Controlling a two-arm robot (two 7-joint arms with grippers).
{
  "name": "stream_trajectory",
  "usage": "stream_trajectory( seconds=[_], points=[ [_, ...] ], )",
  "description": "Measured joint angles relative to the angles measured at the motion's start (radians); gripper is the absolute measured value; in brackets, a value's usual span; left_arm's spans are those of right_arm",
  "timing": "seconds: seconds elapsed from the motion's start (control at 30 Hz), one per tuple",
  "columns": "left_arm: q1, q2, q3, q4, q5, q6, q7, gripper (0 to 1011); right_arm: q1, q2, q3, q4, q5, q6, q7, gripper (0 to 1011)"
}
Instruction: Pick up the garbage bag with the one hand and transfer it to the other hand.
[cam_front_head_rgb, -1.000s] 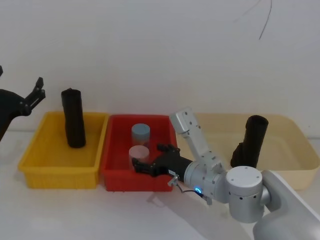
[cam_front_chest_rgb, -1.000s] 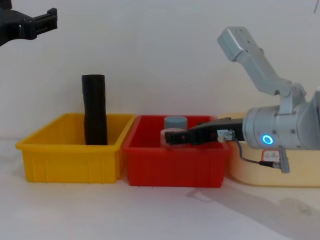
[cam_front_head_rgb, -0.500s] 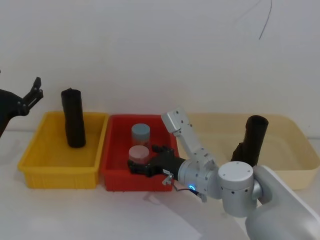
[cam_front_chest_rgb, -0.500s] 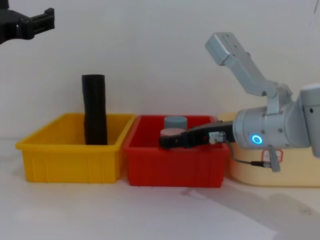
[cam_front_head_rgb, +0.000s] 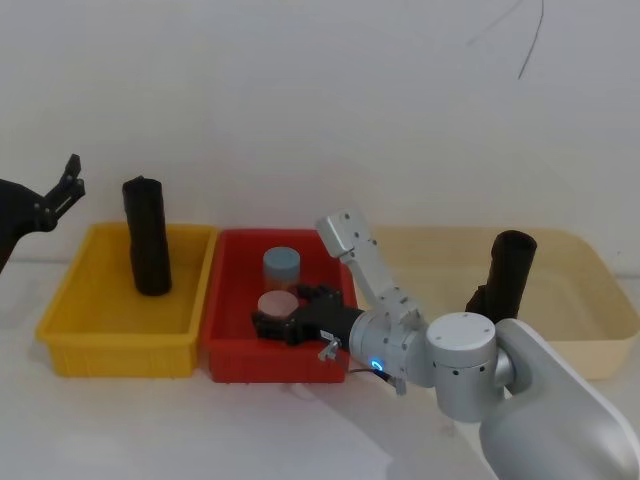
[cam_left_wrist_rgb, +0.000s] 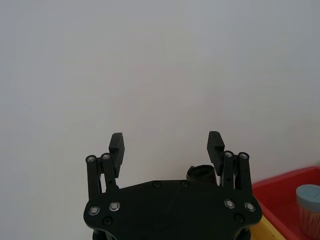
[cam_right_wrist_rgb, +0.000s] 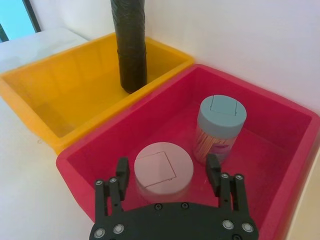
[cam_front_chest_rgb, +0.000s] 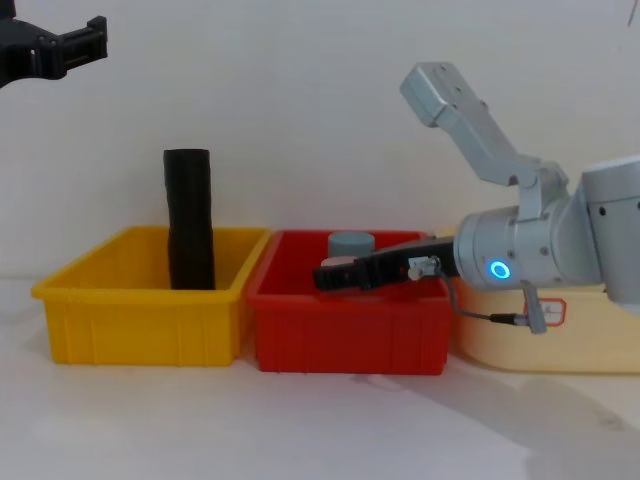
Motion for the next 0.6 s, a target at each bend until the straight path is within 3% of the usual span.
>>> stream_trajectory(
  seconds=[0.2, 0.37, 0.6],
  points=[
    [0.000, 0.000, 0.000, 0.000, 0.000, 0.000, 0.000, 1002, 0.009, -0.008, -0.001, 0.017, -0.007, -0.002, -0.002, 840],
    [0.000, 0.000, 0.000, 0.000, 0.000, 0.000, 0.000, 1002, 0.014, -0.012, 0.000, 0.028, -0.013, -0.004, -0.006, 678],
    [0.000, 0.000, 0.000, 0.000, 0.000, 0.000, 0.000, 1002, 0.015, -0.012, 0.009, 0.023, -0.018, -0.011, -0.015, 664]
  ],
)
